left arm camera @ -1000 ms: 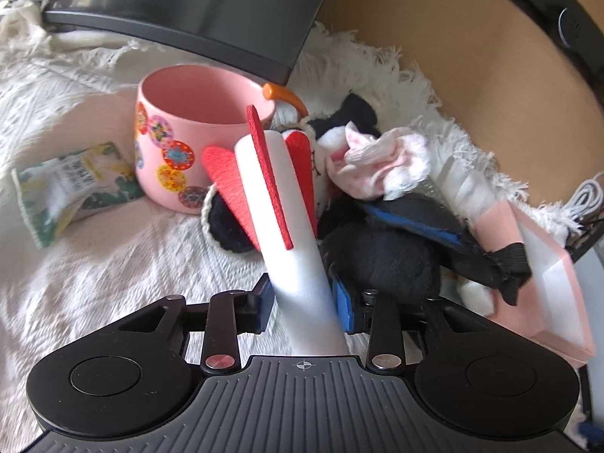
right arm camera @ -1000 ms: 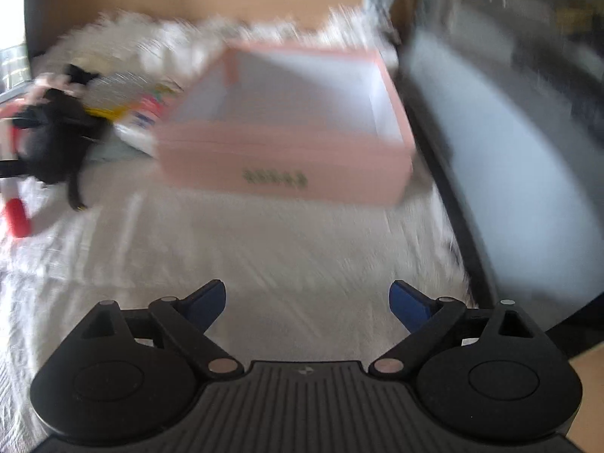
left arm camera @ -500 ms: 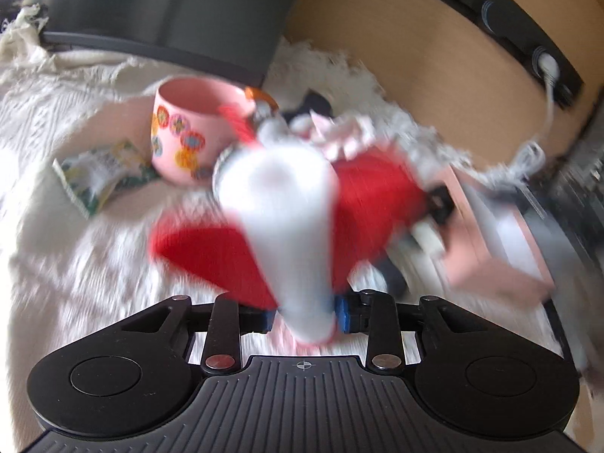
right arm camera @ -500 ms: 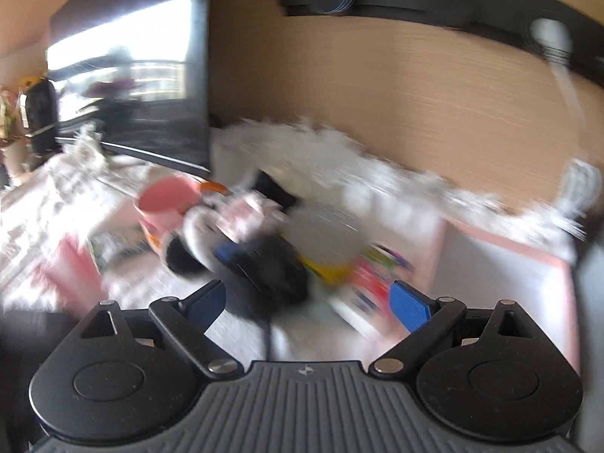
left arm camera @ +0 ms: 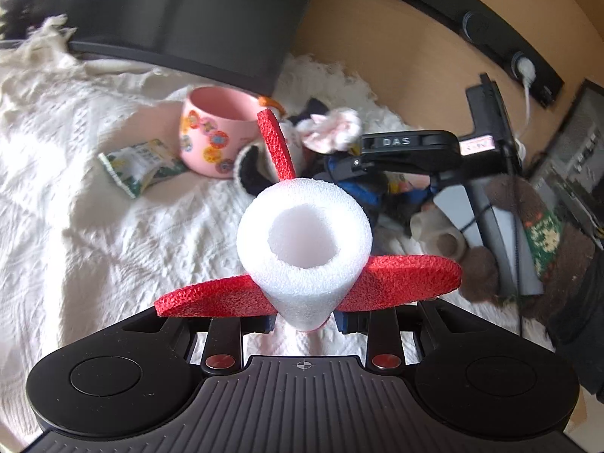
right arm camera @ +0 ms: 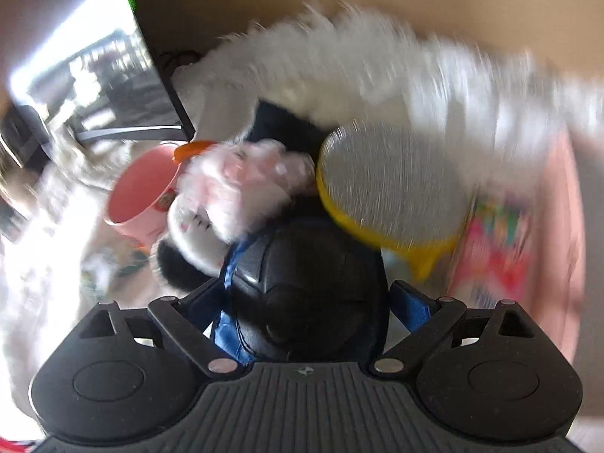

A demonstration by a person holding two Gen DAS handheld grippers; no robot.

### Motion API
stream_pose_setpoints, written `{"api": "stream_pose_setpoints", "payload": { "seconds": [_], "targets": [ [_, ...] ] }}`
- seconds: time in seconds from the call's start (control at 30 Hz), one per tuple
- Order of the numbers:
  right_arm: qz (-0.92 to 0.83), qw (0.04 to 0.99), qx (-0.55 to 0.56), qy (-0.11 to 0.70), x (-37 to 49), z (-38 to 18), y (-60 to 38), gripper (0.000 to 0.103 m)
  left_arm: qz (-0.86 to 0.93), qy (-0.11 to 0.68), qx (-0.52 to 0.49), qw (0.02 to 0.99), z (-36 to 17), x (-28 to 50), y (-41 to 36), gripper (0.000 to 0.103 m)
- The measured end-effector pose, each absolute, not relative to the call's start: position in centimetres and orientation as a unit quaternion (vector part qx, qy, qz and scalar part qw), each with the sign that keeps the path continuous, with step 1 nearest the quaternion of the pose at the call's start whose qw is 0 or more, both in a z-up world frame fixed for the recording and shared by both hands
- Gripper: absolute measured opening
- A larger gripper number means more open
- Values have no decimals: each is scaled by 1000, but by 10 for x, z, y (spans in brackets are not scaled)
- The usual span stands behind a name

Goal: Organize soft objects
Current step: 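Lift the foam rocket with the left tool while the right tool grasps a black plush cat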

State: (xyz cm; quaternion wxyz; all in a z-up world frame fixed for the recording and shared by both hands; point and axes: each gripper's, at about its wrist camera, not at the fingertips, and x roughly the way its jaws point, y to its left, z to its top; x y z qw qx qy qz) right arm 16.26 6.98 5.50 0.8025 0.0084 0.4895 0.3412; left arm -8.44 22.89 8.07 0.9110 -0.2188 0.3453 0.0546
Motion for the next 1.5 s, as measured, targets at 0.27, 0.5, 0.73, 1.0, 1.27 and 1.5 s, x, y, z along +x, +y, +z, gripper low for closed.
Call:
{"api": "stream_pose_setpoints", "payload": {
  "seconds": [0.27, 0.5, 0.73, 1.0, 1.27, 1.5],
  "targets": [
    [381, 814, 19, 437, 102, 87, -12, 77, -17, 390, -148, 909, 91, -43, 205, 32],
    [325, 861, 12, 391, 57, 106, -90, 75, -20, 370, -141, 918, 70, 6, 186, 32],
    [251, 882, -20, 398, 27, 77, -125, 75, -12, 357, -141, 923, 48, 34, 178, 33],
    [206, 887, -28, 413, 2, 58, -140, 75, -1, 341, -137, 930, 46, 52, 179, 33],
    [199, 891, -38, 406, -12, 64, -139, 75, -4, 343, -111, 933, 41, 71, 164, 33],
    [186, 893, -32, 408, -15, 64, -147, 75, -36, 354, -80, 931, 19, 70, 158, 33]
  ]
}}
